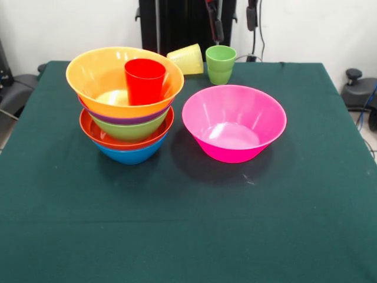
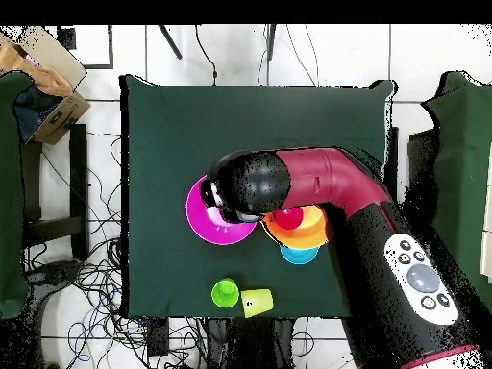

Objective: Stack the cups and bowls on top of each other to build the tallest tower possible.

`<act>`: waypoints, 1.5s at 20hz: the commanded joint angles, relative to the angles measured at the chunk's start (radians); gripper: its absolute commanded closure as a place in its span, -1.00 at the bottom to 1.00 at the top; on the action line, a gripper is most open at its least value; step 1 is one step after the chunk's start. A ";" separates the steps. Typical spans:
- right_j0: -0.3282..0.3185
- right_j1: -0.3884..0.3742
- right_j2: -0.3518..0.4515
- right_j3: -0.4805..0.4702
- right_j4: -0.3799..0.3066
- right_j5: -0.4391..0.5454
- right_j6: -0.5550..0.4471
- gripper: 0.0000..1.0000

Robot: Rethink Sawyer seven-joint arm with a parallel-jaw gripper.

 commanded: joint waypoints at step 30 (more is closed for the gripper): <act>0.110 0.144 -0.156 0.184 -0.130 -0.549 0.036 -1.00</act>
